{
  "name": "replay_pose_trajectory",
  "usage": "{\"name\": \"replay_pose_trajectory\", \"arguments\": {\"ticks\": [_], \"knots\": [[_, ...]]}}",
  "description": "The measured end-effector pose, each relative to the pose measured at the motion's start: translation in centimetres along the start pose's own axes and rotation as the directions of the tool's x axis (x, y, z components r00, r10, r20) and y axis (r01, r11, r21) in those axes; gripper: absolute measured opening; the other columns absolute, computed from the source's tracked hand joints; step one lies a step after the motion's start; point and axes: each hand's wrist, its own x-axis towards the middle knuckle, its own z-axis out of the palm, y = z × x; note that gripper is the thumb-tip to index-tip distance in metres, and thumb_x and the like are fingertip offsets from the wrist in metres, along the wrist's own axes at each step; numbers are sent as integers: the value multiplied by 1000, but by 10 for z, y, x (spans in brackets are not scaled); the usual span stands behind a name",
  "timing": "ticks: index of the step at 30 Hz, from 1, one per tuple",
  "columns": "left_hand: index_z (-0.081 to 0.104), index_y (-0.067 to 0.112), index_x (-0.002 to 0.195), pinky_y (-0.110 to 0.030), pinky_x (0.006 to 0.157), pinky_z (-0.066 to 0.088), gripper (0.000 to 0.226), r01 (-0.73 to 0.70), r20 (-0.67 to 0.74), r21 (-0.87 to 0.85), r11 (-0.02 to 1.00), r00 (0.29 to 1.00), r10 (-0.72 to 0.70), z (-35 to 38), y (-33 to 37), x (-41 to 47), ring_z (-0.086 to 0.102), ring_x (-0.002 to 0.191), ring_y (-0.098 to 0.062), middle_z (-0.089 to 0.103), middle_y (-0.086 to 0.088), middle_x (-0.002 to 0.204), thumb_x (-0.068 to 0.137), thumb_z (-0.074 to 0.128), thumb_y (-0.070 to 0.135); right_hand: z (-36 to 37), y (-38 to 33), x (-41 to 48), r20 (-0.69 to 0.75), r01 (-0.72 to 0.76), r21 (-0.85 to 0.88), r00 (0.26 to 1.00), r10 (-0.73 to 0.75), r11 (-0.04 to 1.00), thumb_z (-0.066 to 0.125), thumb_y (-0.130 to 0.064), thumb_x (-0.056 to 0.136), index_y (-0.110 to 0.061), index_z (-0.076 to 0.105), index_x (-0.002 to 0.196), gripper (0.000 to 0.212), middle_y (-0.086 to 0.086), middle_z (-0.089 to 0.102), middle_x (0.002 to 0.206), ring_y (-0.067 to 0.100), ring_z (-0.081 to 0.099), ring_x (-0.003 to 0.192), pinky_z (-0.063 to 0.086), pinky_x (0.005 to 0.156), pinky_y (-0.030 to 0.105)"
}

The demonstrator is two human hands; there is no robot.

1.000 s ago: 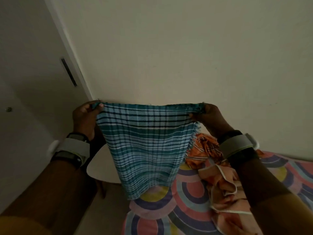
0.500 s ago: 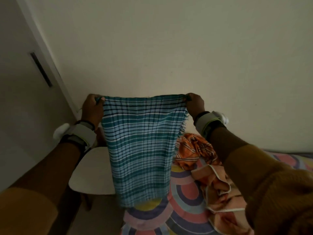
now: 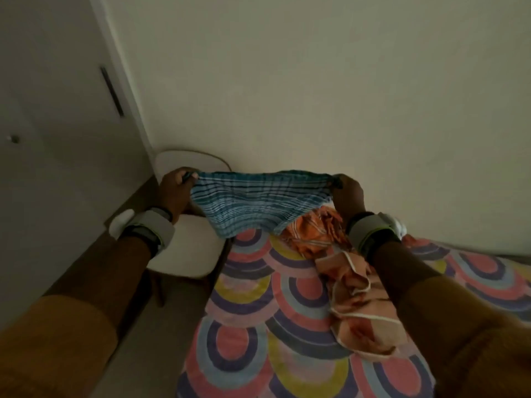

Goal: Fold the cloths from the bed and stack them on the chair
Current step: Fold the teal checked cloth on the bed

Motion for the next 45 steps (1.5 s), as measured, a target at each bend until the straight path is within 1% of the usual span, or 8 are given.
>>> {"name": "replay_pose_trajectory", "arguments": {"ticks": [5, 10, 16, 20, 27, 33, 37, 45], "knots": [[54, -3, 119, -43, 95, 45, 28, 200, 48, 103, 974, 977, -205, 29, -67, -101, 54, 111, -33, 56, -21, 124, 96, 48, 12, -3, 100, -96, 130, -58, -167, 988, 81, 984, 53, 2, 87, 13, 61, 91, 14, 33, 63, 91, 43, 59, 86, 37, 63, 39], [55, -16, 99, -55, 78, 40, 37, 329, 173, 329, 885, 900, -400, 39, -139, -207, 54, 88, -44, 53, -41, 96, 93, 54, 21, -7, 183, -207, 287, -134, -236, 937, 201, 963, 55, 3, 85, 4, 65, 94, 13, 26, 64, 81, 41, 60, 87, 27, 65, 29], [60, 3, 98, -50, 90, 45, 11, 404, 271, 402, 822, 805, -528, 39, -193, -270, 56, 97, -39, 58, -26, 99, 94, 50, 5, 8, 247, -262, 385, -201, -293, 870, 307, 935, 54, -13, 80, 4, 61, 69, 22, 27, 64, 71, 30, 56, 65, 35, 59, 35], [59, 13, 93, -50, 90, 47, 9, 409, 278, 400, 820, 799, -534, 45, -218, -245, 58, 103, -39, 58, -16, 94, 95, 51, 11, 34, 257, -237, 400, -259, -284, 843, 359, 923, 58, -2, 82, -1, 59, 72, 10, 23, 65, 76, 35, 61, 74, 43, 64, 40], [49, -2, 127, -45, 104, 37, 32, 349, 168, 419, 839, 878, -449, 95, -292, -111, 47, 122, -38, 51, -23, 133, 97, 45, 10, 133, 287, -126, 358, -307, -235, 855, 376, 922, 52, -2, 89, 3, 60, 89, 10, 26, 64, 86, 36, 61, 79, 44, 66, 39], [55, -2, 119, -44, 90, 45, 28, 309, 71, 408, 859, 927, -368, 159, -415, 10, 55, 107, -43, 60, -28, 117, 95, 47, 10, 252, 361, -33, 367, -337, -229, 839, 402, 913, 42, -8, 97, -1, 57, 105, 18, 20, 62, 95, 38, 59, 84, 50, 77, 55], [56, -6, 116, -49, 96, 42, 27, 242, 24, 445, 862, 959, -281, 180, -451, 48, 53, 110, -45, 58, -31, 117, 94, 50, 8, 285, 383, -1, 250, -281, -304, 898, 361, 910, 44, -13, 97, -17, 52, 85, 15, 2, 53, 80, 27, 48, 76, 35, 68, 39], [59, -7, 104, -39, 88, 43, 17, 248, -11, 441, 863, 962, -271, 197, -533, 82, 55, 99, -43, 59, -31, 102, 91, 55, 4, 340, 438, 21, 163, -374, -310, 885, 436, 874, 49, -11, 94, 0, 55, 114, 24, 24, 61, 109, 40, 56, 101, 43, 83, 40]]}}
